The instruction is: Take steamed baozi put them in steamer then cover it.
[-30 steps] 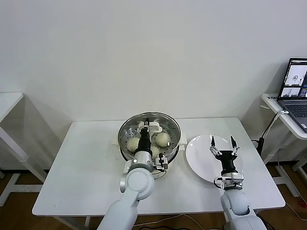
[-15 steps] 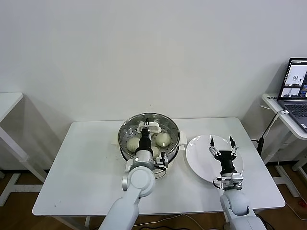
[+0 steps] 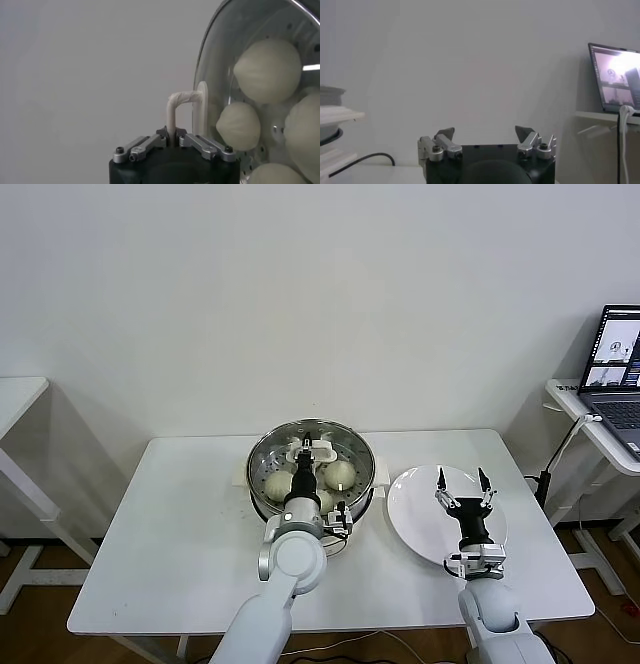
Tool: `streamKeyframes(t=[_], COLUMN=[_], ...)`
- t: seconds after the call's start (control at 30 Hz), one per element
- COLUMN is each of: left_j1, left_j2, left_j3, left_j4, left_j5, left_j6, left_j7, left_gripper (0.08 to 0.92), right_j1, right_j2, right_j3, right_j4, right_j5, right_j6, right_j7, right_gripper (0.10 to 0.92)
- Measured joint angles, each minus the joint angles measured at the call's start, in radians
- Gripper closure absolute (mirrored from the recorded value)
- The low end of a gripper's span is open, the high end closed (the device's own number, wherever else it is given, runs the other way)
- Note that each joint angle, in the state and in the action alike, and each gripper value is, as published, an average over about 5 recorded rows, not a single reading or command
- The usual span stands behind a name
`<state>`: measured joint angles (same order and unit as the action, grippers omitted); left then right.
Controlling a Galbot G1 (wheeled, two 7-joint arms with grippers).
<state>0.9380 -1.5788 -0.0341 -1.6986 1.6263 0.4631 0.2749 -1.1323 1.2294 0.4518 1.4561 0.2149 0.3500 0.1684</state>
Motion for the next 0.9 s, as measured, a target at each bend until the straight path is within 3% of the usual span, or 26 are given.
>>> streamKeyframes(t=[0.47, 0.9], left_j1=[0.018, 0.041], left_j2=[-0.005, 0.009], left_j3=[-0.013, -0.011], left_j4=[0.001, -0.04], left_j5=[0.003, -0.005], left_j6=[-0.001, 0.003], left_j7=[-0.012, -0.016], left_gripper=[0.797, 0.449], right_j1=[0.002, 0.006], right_j2=[0.0, -0.001], right_j3=[0.0, -0.003], right_j4=[0.001, 0.002], right_j5=[0.001, 0.001], right_j6=[0.0, 0.0], right_j7=[0.001, 0.001], right_gripper=[0.203, 0.203])
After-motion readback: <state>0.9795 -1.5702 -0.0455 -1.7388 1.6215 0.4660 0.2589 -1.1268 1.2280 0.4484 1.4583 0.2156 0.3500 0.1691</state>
